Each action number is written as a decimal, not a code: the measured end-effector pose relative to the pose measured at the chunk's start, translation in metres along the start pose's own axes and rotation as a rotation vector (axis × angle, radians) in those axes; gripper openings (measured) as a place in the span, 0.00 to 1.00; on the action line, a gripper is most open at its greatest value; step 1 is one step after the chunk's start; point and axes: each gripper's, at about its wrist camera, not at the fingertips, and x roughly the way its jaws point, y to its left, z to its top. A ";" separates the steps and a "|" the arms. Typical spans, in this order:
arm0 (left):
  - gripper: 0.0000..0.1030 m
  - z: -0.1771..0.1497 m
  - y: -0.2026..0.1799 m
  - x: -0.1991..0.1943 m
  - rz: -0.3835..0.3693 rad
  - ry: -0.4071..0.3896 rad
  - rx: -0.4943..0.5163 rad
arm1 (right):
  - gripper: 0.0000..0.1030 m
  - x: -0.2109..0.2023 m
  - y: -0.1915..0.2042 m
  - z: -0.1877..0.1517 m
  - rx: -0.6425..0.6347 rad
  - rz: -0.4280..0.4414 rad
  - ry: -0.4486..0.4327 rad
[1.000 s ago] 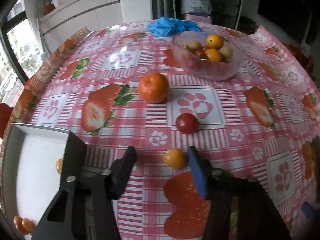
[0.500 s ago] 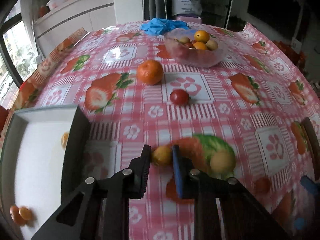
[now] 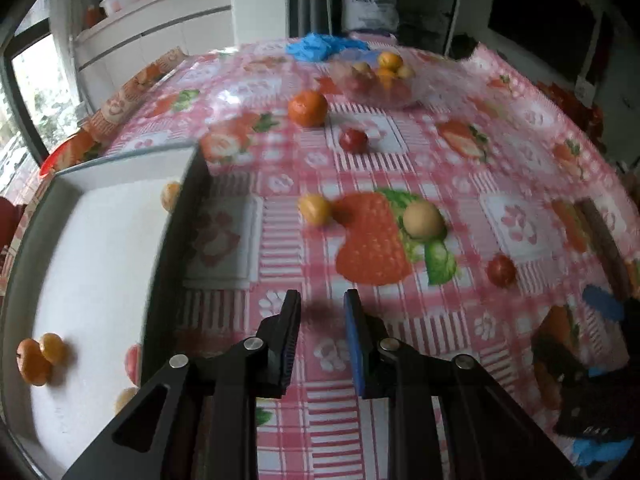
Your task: Organize fruits
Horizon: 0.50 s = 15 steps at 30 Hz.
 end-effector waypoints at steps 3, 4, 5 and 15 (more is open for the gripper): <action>0.23 0.015 0.003 -0.001 0.006 -0.015 -0.012 | 1.00 0.000 0.000 0.000 0.000 0.000 0.000; 0.23 0.019 0.004 0.001 0.005 -0.017 -0.020 | 1.00 0.000 0.000 0.000 0.000 0.000 0.000; 0.23 0.024 0.005 0.004 0.007 -0.018 -0.029 | 1.00 0.000 0.000 0.000 0.000 0.000 0.000; 0.23 0.038 0.005 0.036 0.048 0.005 -0.042 | 1.00 0.000 0.000 0.000 0.000 -0.001 0.000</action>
